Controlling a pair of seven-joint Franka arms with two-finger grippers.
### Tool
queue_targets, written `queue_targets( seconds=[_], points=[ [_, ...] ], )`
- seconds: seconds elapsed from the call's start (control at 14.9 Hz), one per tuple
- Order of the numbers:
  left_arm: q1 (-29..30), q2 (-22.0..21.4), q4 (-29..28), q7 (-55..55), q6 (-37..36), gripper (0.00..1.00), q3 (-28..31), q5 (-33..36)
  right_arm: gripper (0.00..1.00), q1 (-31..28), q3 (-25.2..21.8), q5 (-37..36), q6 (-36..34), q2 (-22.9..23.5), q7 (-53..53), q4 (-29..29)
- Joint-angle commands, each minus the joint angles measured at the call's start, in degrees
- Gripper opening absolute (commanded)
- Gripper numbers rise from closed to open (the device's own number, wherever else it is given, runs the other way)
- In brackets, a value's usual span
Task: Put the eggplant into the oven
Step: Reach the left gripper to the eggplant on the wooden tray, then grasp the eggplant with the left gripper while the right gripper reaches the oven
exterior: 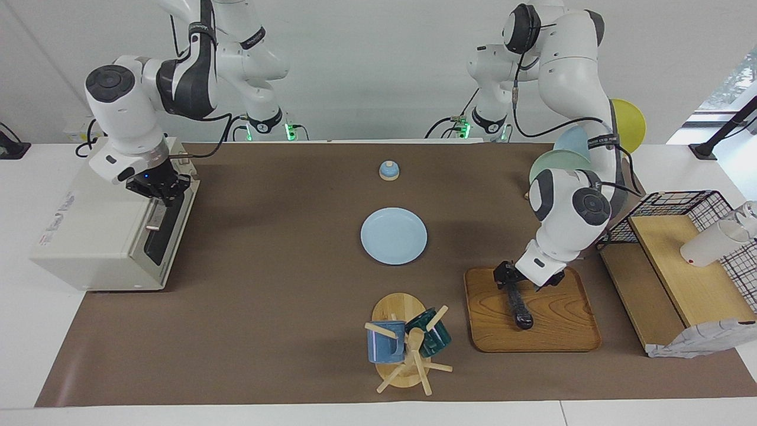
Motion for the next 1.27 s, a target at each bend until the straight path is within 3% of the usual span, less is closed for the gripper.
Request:
queue_targets(
  seconds=[0.0, 0.33, 0.6, 0.87, 1.0, 1.07, 1.2],
  points=[
    [-0.35, -0.01, -0.96, 2.29, 1.92, 1.00, 0.70, -0.28, 0.00, -0.05, 0.51, 0.42, 5.93, -0.28, -0.72, -5.39],
    [-0.43, -0.01, -1.76, 2.38, 3.33, 1.00, 0.71, -0.10, 0.00, 4.77, 0.51, 4.02, 11.37, 3.93, 3.14, -6.18],
    [-0.52, -0.19, -2.98, 3.34, 4.47, 0.98, 0.71, -0.10, 0.00, 7.41, 0.60, 5.79, 19.81, 5.79, 4.03, -9.69],
    [-0.52, -0.54, -4.39, 3.35, 5.79, 0.89, 0.71, -0.10, 0.00, 7.86, 0.68, 5.96, 23.51, 8.16, 6.84, -11.19],
    [-0.43, -0.54, -3.96, 3.35, 5.01, 0.64, 0.62, -0.10, 0.00, 8.56, 0.68, 6.14, 23.86, 9.30, 9.03, -11.19],
    [-0.43, -0.54, -3.61, 3.35, 4.31, 0.46, 0.62, -0.19, 0.00, 9.00, 0.68, 6.14, 24.30, 9.57, 9.56, -11.19],
    [-0.43, -0.37, -1.33, 3.35, 0.98, 0.00, 0.62, -0.62, 0.00, 9.27, 0.68, 6.22, 24.39, 10.62, 9.74, -11.19]
  ],
)
